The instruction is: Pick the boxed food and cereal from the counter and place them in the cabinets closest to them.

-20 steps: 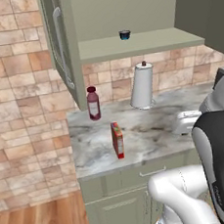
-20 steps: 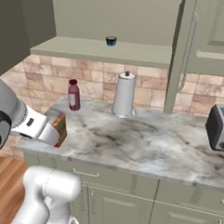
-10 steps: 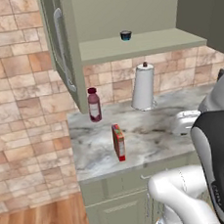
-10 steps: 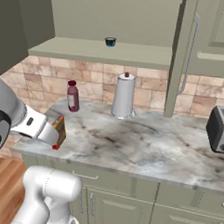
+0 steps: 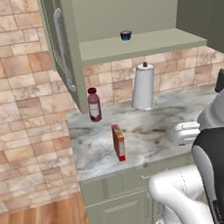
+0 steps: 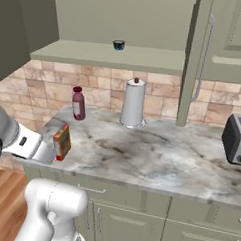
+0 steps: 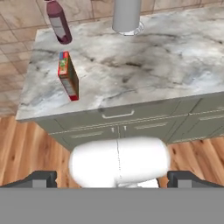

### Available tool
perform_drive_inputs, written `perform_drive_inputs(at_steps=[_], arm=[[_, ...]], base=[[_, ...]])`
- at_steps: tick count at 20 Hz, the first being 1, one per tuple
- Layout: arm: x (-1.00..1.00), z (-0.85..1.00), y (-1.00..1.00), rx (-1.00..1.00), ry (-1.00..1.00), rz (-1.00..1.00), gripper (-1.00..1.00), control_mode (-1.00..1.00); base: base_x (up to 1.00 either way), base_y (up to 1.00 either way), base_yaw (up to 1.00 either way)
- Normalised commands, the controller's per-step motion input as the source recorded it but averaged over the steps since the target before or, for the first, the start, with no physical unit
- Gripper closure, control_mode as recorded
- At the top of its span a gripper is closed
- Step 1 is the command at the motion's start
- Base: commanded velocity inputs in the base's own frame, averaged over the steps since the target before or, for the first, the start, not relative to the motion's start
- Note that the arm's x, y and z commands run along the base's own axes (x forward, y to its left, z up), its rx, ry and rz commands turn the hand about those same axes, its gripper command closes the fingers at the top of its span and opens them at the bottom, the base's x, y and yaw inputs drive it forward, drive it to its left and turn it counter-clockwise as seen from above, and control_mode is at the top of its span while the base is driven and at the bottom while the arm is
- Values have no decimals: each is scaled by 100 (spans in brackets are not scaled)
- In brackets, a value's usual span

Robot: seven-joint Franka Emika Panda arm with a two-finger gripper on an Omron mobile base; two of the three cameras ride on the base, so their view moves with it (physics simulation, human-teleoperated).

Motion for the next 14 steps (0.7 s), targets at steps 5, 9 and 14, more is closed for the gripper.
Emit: perform_drive_inputs(at_steps=[5, 9, 14], arm=[[-2, -22, 17, 0, -2, 4, -100, -100], [19, -16, 20, 0, 0, 3, -100, -100], [30, -17, 22, 0, 0, 2, -100, -100]], base=[[0, 0, 0], [0, 0, 0], [0, 0, 0]])
